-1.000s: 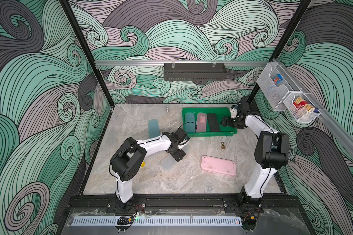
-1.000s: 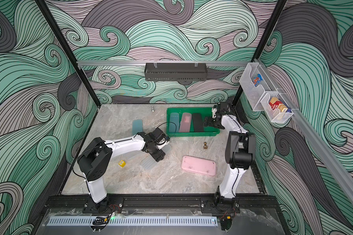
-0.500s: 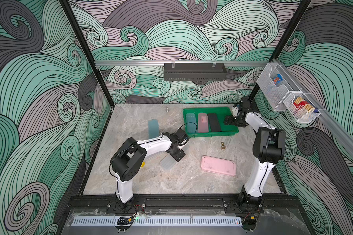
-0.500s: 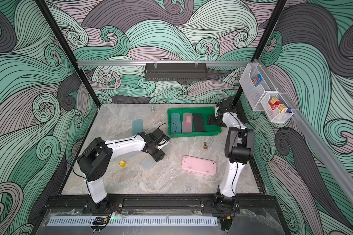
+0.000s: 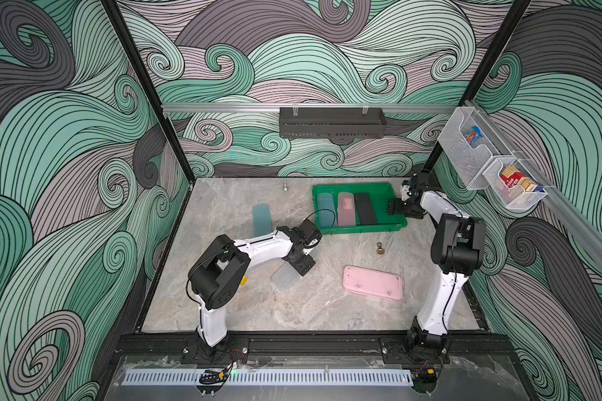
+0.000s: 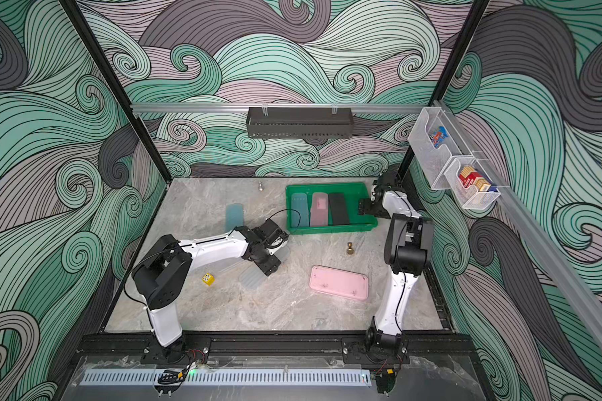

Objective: Put the pencil case into the storage box
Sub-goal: Move the storage box to the center of the board.

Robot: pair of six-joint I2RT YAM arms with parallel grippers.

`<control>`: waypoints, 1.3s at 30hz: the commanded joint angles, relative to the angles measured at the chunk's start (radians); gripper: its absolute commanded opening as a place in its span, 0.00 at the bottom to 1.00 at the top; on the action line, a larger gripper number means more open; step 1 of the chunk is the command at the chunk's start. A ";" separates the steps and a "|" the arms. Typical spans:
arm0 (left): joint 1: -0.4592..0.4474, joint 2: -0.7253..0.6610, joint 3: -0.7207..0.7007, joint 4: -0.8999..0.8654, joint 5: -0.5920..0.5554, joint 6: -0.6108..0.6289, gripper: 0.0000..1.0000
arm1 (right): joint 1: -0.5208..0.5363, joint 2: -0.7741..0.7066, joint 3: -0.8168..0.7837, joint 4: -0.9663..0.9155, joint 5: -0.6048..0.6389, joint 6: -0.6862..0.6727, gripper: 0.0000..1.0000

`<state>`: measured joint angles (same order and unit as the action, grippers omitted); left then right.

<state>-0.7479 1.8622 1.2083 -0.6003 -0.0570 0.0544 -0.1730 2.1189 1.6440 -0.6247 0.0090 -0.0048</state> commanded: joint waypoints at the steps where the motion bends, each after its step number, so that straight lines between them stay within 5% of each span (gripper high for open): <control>1: 0.007 0.043 -0.055 -0.102 -0.007 -0.024 0.64 | 0.015 0.012 0.003 -0.014 -0.034 -0.009 0.88; 23: 0.007 -0.022 -0.075 -0.092 0.003 -0.050 0.59 | 0.240 0.006 -0.026 -0.016 -0.030 -0.046 0.85; 39: -0.013 0.036 -0.010 -0.159 0.054 -0.163 0.50 | 0.254 -0.105 -0.077 -0.018 -0.010 -0.073 0.87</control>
<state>-0.7490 1.8416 1.1992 -0.6674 -0.0658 -0.0399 0.0830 2.0602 1.5818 -0.6369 -0.0051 -0.0681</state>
